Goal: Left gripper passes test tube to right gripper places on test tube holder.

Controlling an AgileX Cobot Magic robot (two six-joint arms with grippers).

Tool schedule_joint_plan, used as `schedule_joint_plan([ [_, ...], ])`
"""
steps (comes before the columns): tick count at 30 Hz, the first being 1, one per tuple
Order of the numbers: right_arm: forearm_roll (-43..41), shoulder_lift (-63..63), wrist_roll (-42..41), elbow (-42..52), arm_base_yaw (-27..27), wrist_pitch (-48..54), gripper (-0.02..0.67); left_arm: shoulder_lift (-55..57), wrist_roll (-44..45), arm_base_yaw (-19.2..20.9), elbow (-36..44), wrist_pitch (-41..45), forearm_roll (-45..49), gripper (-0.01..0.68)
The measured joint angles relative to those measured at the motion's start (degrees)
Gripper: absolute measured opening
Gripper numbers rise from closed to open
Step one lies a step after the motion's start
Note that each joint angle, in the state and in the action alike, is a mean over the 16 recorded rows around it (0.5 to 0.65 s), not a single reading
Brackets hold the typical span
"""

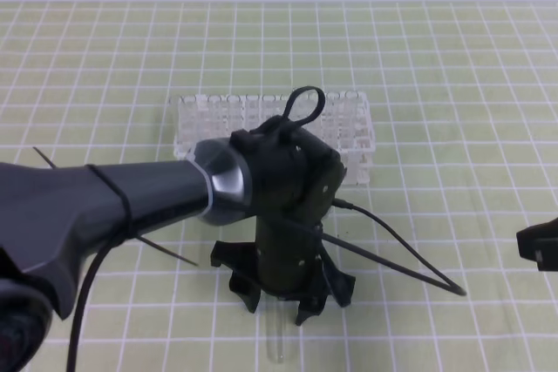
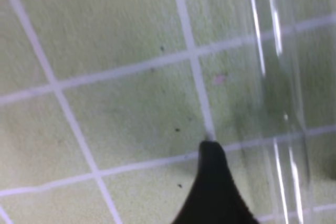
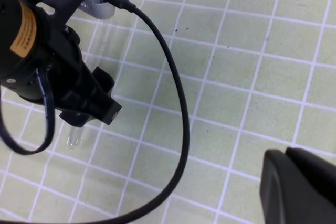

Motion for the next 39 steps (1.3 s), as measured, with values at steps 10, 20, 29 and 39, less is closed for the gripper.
schedule_joint_plan([
  [10,0.6,0.0,-1.0,0.0,0.0,0.1,-0.016,1.0,0.6,0.1,-0.1,0.5,-0.9,0.287],
  [20,0.9,0.0,-1.3,0.0,0.0,0.1,-0.016,1.0,5.4,0.1,-0.1,2.5,-0.3,0.056],
  [29,1.1,-0.1,-1.4,0.0,0.0,0.1,-0.016,-0.2,10.2,0.1,0.0,2.7,0.8,0.049],
  [39,1.2,-1.1,-1.8,0.0,0.0,-0.5,-0.016,-9.5,14.1,0.1,0.0,-2.1,0.3,0.055],
])
